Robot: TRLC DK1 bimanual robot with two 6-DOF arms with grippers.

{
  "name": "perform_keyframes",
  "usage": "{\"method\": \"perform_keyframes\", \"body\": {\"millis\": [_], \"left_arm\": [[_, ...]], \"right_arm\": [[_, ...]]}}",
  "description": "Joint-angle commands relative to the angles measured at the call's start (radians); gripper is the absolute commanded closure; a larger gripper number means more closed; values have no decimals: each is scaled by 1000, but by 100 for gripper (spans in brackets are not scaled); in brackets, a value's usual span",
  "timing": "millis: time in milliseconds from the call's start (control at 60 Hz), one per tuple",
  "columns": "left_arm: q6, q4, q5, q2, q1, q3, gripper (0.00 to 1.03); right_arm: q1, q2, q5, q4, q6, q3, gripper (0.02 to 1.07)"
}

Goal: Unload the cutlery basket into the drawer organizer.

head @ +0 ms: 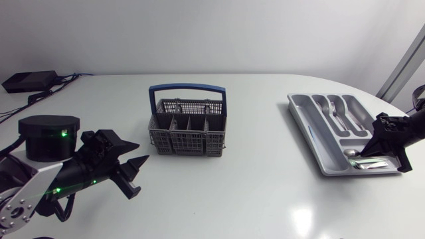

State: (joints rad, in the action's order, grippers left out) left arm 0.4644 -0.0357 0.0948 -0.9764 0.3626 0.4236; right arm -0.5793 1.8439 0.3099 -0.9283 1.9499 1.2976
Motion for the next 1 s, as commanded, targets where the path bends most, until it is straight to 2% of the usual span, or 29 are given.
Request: {"method": "perform_keyframes", "body": {"millis": [0,167,350,383,400,450,467,550,617,683,833,917,983], "left_arm": [[-23,-10,-12,-19,12,35,55],[-24,-10,-26,-21,15,40,55],[-35,-13,-29,-27,16,38,55],[-36,-15,-29,-27,16,38,55],[-36,-16,-30,-25,15,38,55],[-36,-20,-32,-25,10,40,55],[-36,-21,-30,-25,7,40,55],[-38,-27,-32,-25,-17,47,55],[-44,-38,-30,-27,-45,52,55],[-50,-50,-30,-35,-70,61,55],[-78,-75,-30,-85,-132,104,55],[-87,-89,-27,-136,-172,135,55],[-95,-93,-23,-193,-209,172,55]], "right_arm": [[-37,63,1,-24,86,57,101],[-83,135,-14,-23,133,137,101],[-82,164,-80,26,152,111,100],[-80,163,-86,46,152,97,91],[-79,163,-84,62,147,92,77],[-77,156,-83,91,127,83,49],[-76,153,-83,98,119,80,43],[-74,120,-75,108,89,72,31],[-70,84,-75,109,47,63,18],[-57,34,-66,102,0,52,14],[16,-137,-6,85,-85,-57,14],[96,-224,20,114,-186,-141,14],[182,-285,21,194,-324,-210,14]]}}
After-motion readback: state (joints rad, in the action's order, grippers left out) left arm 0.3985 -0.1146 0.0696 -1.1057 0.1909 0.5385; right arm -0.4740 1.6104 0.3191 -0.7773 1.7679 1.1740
